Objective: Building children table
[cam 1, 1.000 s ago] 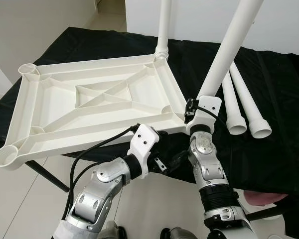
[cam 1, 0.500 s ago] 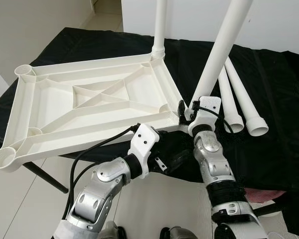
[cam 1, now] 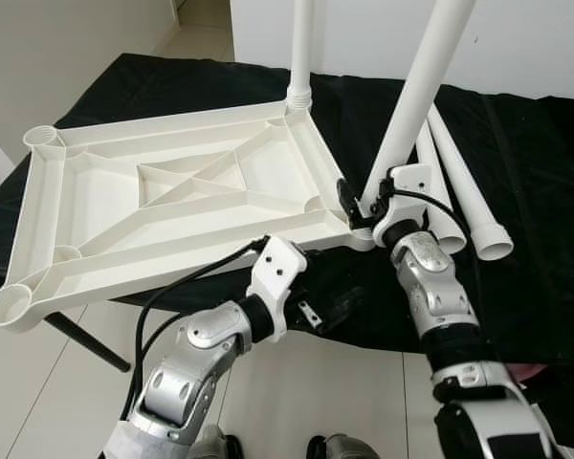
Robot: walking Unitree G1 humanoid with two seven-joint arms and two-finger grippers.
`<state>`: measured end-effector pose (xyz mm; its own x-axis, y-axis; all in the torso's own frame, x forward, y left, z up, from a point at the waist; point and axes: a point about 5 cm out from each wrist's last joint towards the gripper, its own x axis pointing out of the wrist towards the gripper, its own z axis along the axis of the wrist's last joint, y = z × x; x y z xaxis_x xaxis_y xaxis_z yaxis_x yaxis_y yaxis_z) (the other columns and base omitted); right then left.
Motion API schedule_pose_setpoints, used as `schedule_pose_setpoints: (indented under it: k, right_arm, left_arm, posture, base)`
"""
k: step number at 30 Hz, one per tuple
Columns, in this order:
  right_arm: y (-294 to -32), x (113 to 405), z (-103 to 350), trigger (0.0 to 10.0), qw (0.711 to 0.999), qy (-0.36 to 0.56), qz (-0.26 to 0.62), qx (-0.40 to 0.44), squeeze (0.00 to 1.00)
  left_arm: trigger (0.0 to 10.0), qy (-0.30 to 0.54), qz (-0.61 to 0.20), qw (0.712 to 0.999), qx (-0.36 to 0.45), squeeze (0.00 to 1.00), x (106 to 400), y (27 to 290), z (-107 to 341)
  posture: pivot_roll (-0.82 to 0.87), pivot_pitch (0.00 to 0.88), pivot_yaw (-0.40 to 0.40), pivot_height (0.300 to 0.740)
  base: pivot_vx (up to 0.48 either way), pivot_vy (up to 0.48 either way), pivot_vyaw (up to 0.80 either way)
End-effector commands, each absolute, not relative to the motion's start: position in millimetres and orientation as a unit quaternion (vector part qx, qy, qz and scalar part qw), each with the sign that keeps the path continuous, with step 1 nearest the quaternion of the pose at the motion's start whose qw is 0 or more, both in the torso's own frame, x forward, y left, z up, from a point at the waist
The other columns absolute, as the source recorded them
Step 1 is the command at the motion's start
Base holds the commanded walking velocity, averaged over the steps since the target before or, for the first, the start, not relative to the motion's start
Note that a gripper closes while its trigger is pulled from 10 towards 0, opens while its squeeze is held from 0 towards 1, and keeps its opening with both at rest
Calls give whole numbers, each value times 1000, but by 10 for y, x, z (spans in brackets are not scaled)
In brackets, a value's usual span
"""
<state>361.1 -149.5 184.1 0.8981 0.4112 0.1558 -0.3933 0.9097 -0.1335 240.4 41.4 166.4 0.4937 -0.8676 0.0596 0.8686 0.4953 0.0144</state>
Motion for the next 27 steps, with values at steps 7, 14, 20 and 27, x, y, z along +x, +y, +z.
schedule_pose_setpoints:
  k: [7, 14, 20, 27]
  right_arm:
    - [-1467, 3611, 1680, 2235, 945, -37, 316, -68, 0]
    - [-1504, 3605, 1596, 0, 938, -16, 336, -83, 0]
    - [-1537, 3613, 1593, 0, 937, -16, 339, -84, 0]
    - [-1606, 3644, 1555, 10000, 955, -11, 285, -79, 0]
  left_arm:
    - [10000, -23, -494, 869, -9, 0, 2396, 389, 1645]
    - [10000, -24, -492, 870, -8, 0, 2398, 395, 1651]
    - [10000, -24, -493, 870, -8, 0, 2399, 398, 1652]
    - [10000, -25, -494, 869, -7, 0, 2404, 397, 1654]
  posture:
    - [-65, 102, 17, 740]
    - [-61, 101, 16, 740]
    - [-62, 98, 20, 740]
    - [-65, 93, 17, 740]
  base:
    - [0, 0, 0]
    - [0, 0, 0]
    - [0, 0, 0]
    - [0, 0, 0]
